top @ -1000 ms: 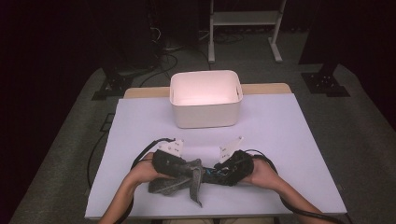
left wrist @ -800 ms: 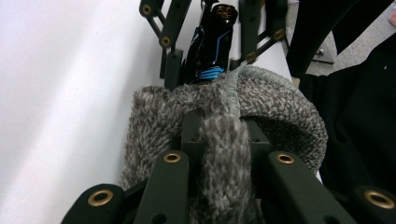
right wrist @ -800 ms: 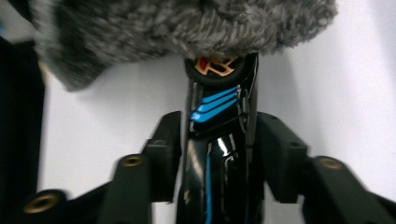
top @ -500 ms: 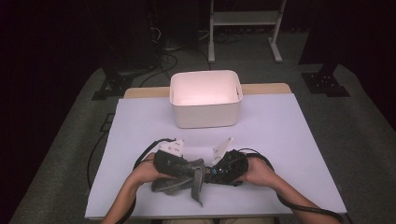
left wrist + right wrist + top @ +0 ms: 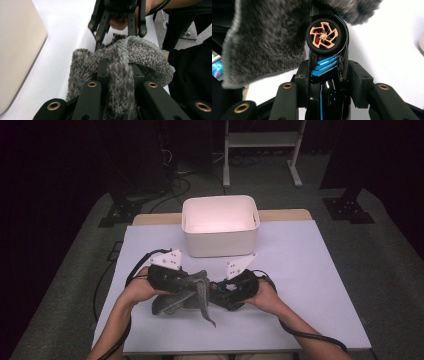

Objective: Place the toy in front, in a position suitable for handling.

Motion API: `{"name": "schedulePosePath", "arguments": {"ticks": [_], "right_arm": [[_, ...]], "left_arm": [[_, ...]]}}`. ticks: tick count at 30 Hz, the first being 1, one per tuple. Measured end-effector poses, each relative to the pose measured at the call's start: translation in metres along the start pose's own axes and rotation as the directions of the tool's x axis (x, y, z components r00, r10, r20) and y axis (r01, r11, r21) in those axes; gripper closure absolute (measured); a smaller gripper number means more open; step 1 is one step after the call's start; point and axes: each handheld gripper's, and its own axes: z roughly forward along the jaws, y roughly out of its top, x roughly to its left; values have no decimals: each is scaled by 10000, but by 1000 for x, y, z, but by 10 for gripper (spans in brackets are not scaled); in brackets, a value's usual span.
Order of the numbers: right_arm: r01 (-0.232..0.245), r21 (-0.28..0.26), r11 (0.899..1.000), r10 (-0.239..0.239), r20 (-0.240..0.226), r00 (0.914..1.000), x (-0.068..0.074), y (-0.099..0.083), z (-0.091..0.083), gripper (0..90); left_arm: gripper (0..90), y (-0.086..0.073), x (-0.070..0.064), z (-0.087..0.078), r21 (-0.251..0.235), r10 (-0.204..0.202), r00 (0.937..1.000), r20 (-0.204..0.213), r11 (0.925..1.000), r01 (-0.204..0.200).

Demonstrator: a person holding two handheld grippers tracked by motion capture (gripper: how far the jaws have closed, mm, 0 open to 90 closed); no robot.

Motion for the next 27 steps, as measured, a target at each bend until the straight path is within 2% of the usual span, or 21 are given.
{"name": "schedulePosePath", "arguments": {"ticks": [1, 2, 3, 5, 14, 19, 21, 27], "right_arm": [[34, 100, 9999, -34, -2, 10000, 2, -3, 2, 564], [34, 100, 9999, -34, -2, 10000, 2, -3, 2, 564], [100, 168, 9998, -100, -23, 9999, 6, -10, 4, 563], [181, -49, 9998, -180, 129, 9998, 9, -13, 0, 563], [71, -214, 9997, -67, 157, 9999, 9, -23, -21, 558], [168, -37, 9999, -167, 376, 9992, 13, -26, -33, 555], [195, 20, 9998, -196, 461, 9987, 14, -28, -39, 554], [105, 96, 9999, -111, 683, 9976, 16, -33, -52, 557]], "left_arm": [[765, 2, -1, 6, 146, 133, 9999, 107, 9998, -134], [765, 2, -1, 6, 146, 133, 9999, 107, 9998, -134], [765, 3, -2, 14, 174, 137, 9996, 265, 9997, -141], [765, 5, -1, 19, 23, 151, 9991, 390, 9999, -152], [764, 15, -1, 25, 144, 293, 9984, 488, 9994, -300], [765, 17, -1, 30, 190, 294, 9980, 568, 9994, -305], [765, 18, -1, 32, 65, 319, 9972, 674, 9995, -324], [765, 21, -1, 39, 109, 342, 9958, 851, 9993, -352]]}}
